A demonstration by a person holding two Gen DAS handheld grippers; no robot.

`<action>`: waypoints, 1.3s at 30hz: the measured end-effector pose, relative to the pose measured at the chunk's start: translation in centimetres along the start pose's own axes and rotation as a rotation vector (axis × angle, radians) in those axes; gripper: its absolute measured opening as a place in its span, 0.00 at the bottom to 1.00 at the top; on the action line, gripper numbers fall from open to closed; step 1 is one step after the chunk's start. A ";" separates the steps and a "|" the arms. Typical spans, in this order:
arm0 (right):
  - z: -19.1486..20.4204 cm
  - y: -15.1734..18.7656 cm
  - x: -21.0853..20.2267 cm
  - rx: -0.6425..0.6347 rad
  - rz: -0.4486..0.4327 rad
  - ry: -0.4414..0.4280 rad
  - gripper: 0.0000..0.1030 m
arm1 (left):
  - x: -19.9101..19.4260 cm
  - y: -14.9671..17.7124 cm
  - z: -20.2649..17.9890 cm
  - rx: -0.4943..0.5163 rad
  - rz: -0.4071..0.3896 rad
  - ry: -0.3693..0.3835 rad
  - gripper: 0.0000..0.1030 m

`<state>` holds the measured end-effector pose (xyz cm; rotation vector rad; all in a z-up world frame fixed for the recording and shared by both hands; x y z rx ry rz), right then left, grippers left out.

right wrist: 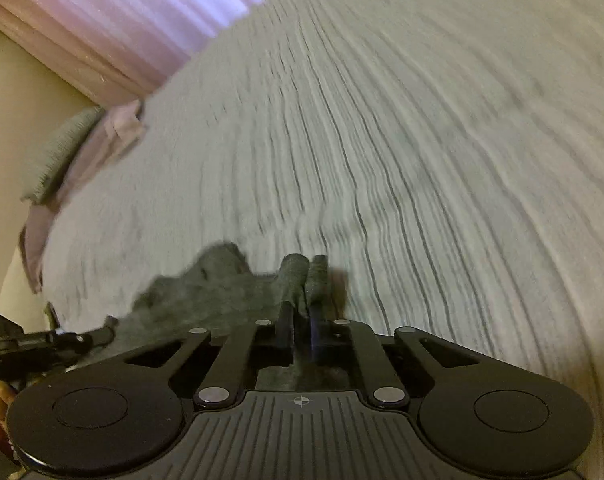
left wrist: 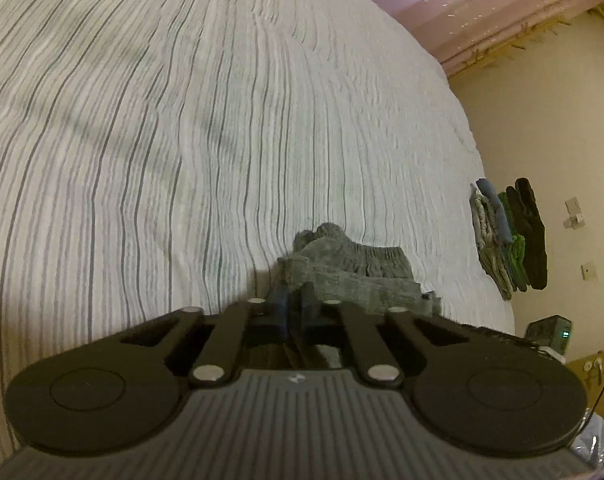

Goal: Fold clothes

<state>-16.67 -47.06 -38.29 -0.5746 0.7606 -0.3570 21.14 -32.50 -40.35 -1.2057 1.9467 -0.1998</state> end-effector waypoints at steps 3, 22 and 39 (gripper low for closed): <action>0.2 -1.1 -1.8 0.028 -0.078 -0.014 0.04 | -0.6 -0.9 -0.8 0.063 -0.041 0.032 0.01; -1.6 -0.8 0.6 0.073 -0.049 0.097 0.05 | 3.4 -0.7 0.2 0.075 -0.011 -0.081 0.32; -1.2 -1.6 -2.2 0.074 -0.164 0.081 0.01 | 2.4 -1.3 -1.3 0.088 -0.103 0.091 0.01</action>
Point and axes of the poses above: each gripper's, at about its wrist camera, not at the fingertips, and x roughly the way its jaws point, z to its left, y to its underside, the point moved 3 cm from there along x, roughly the way its jaws point, and after that the axes turned 15 degrees about -z, right-handed, at the moved point
